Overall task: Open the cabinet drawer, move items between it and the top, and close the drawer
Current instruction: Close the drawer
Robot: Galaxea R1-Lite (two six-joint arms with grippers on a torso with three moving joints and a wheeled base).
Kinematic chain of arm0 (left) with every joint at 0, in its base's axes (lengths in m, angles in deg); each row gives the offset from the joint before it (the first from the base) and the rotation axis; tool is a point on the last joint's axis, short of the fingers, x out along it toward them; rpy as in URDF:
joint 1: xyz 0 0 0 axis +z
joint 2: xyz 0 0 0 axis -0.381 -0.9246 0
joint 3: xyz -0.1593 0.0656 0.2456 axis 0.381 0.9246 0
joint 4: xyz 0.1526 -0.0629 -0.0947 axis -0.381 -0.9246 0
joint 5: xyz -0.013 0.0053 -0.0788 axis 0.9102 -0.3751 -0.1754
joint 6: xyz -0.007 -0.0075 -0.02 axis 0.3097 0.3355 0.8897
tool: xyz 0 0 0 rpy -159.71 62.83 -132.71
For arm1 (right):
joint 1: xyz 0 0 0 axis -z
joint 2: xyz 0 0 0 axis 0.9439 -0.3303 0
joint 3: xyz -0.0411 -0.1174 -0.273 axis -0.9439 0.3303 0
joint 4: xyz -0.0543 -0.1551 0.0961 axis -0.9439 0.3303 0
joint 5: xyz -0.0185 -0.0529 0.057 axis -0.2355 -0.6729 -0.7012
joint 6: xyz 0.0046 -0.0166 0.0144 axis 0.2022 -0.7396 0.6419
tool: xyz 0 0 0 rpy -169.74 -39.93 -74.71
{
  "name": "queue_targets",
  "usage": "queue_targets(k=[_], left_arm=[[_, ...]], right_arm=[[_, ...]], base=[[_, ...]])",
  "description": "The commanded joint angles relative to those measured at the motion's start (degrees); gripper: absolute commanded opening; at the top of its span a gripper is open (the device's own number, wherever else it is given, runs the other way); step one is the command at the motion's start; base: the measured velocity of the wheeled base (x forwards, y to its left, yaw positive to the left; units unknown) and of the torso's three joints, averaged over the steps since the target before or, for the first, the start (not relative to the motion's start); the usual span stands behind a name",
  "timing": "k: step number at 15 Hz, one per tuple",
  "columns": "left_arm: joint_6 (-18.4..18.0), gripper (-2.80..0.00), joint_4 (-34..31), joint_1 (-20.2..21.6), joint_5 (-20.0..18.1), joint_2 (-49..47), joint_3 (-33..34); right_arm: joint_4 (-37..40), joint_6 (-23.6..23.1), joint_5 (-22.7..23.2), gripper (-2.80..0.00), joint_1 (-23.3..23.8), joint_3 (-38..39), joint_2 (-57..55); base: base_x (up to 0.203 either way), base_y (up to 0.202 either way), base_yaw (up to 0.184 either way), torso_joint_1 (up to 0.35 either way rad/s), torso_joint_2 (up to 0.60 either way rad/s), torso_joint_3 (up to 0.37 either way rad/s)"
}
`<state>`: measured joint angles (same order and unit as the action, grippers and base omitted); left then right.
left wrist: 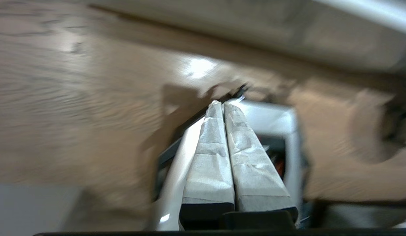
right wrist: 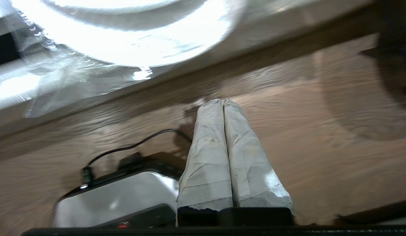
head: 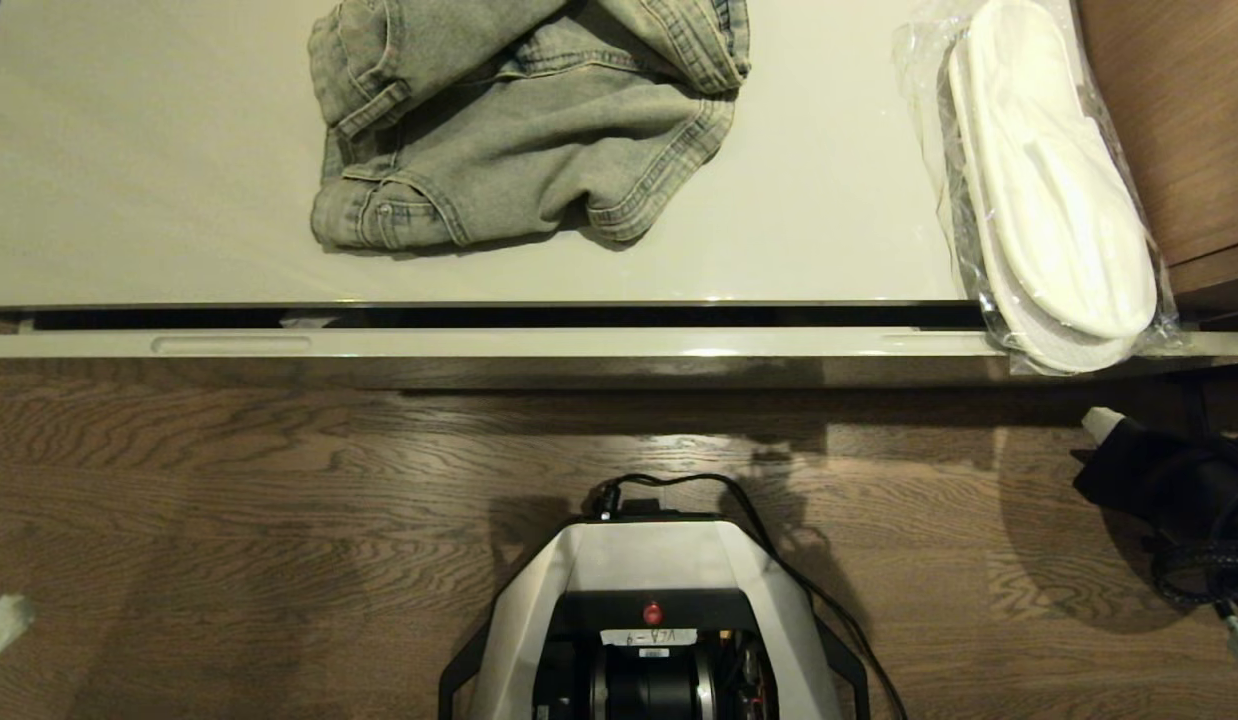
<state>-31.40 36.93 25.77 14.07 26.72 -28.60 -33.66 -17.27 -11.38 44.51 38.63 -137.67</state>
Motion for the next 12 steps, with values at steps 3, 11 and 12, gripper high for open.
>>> queue_targets(k=[3,11,12], left_arm=[[-10.02,-2.80,-8.48,4.08,0.75,8.80,0.24],[-11.50,-2.80,-16.22,7.61,10.23,12.08,-4.81],[-11.50,-2.80,-17.55,7.87,8.56,12.23,-5.52]], right_arm=[[2.35,-5.40,-7.46,-2.80,4.25,-0.28,4.15],[4.98,-17.36,-15.22,-2.80,13.54,2.45,21.06],[5.80,-20.98,-16.29,-2.80,15.09,2.26,23.54]], base=[[0.000,0.000,0.000,0.000,0.00,0.000],[0.000,0.000,0.000,0.000,0.00,0.000],[0.000,0.000,0.000,0.000,0.00,0.000]])
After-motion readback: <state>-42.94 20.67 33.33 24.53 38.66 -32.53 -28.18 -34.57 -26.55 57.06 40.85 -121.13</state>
